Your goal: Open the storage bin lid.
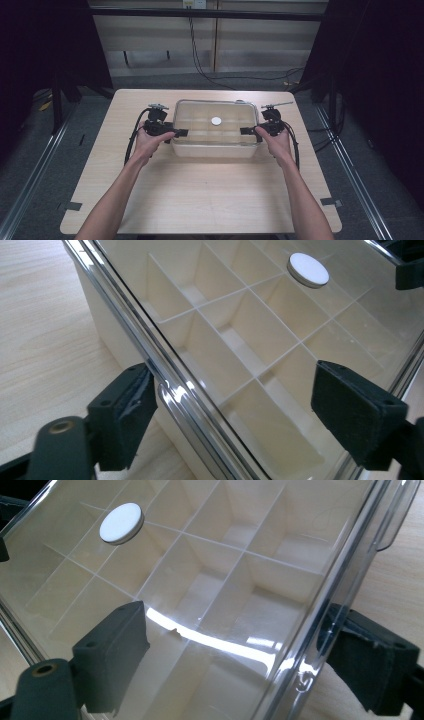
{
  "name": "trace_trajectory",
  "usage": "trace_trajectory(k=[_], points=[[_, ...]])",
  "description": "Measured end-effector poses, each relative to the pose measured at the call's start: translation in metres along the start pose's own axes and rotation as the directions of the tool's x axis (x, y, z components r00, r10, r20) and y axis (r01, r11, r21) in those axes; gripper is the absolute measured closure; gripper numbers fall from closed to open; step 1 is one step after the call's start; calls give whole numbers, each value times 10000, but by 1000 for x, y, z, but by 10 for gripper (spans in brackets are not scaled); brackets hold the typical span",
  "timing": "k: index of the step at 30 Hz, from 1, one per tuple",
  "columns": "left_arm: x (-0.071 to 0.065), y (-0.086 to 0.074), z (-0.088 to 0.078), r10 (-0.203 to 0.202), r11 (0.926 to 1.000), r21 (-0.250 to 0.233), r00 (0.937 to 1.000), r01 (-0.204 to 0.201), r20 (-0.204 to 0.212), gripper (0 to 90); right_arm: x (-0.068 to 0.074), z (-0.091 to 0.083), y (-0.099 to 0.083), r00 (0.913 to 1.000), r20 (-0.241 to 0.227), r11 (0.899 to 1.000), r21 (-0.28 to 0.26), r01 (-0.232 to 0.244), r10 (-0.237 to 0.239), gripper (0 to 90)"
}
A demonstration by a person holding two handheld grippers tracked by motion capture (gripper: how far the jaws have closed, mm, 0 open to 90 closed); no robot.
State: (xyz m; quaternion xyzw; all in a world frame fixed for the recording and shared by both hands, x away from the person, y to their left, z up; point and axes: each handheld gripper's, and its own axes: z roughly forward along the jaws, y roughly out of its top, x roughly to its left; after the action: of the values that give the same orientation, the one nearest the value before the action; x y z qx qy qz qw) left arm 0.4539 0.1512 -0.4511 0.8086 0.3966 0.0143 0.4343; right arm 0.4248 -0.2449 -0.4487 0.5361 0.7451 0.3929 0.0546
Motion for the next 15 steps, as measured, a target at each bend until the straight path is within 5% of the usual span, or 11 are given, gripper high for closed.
trace_trajectory(k=[8, 10, 15], points=[[0, -3, -2, -190, 9994, -286, 9998, 190, -1, 235, -4, -8, -1, 9998, 34, 9995, -251, -212, 213, 276], [-3, -3, -5, 201, 9991, -365, 9991, -214, -361, 240, -2, -9, -2, 9997, 171, 9994, -297, -185, 191, 273], [-4, -1, -10, 295, 9982, -501, 9985, -319, -470, 300, 0, -15, -1, 9993, 347, 9988, -486, -99, 116, 323]])
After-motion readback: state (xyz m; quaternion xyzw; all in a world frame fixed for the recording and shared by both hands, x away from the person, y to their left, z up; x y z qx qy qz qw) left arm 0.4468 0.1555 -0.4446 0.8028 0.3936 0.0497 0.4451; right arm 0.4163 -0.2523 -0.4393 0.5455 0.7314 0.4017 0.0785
